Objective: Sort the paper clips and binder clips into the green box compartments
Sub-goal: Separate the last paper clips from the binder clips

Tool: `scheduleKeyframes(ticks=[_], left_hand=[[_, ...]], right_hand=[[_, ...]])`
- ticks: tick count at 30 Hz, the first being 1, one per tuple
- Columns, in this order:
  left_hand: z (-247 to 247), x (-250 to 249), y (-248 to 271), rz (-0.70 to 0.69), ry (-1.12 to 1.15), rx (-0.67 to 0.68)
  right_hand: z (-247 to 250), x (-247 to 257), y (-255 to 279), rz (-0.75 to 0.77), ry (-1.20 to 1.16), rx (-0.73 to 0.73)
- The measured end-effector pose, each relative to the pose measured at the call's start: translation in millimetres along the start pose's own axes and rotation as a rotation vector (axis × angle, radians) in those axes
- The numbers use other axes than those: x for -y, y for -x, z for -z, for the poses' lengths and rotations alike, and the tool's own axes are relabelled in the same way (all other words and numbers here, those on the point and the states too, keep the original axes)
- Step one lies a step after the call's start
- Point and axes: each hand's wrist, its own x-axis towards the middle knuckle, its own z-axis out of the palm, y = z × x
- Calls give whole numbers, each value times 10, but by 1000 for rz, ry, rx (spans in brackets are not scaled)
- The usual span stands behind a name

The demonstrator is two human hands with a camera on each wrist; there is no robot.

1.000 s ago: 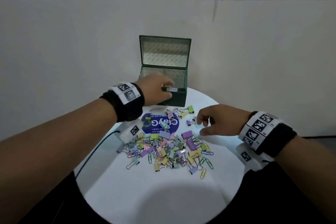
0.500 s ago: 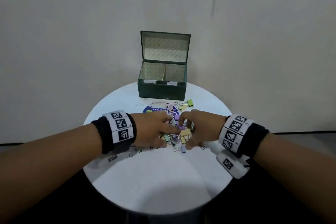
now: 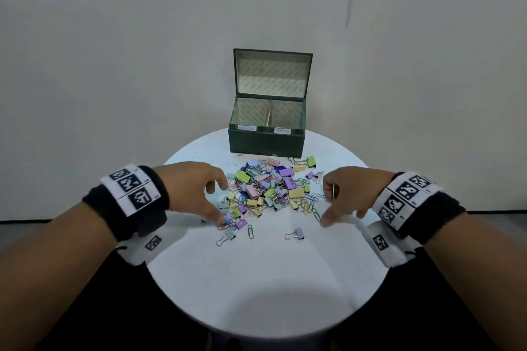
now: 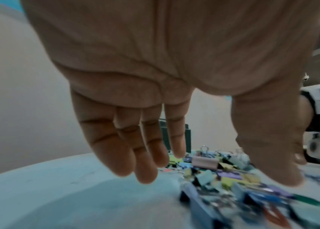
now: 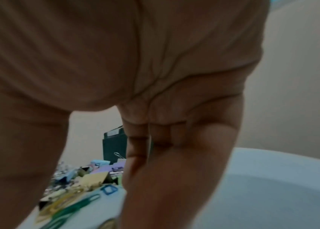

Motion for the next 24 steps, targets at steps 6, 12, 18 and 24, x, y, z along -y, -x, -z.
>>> scheduleKeyframes(ticks=[6, 12, 18, 24], left_hand=[[-254, -224, 177, -92, 8, 20], [-222, -190, -156, -76, 10, -52], [-94, 15, -412, 21, 8, -159], [-77, 101, -428, 172, -113, -286]], right_hand=[[-90, 62, 37, 73, 121, 9], [-88, 231, -41, 91, 237, -14], [-41, 367, -184, 84, 249, -33], [-79, 236, -244, 119, 135, -162]])
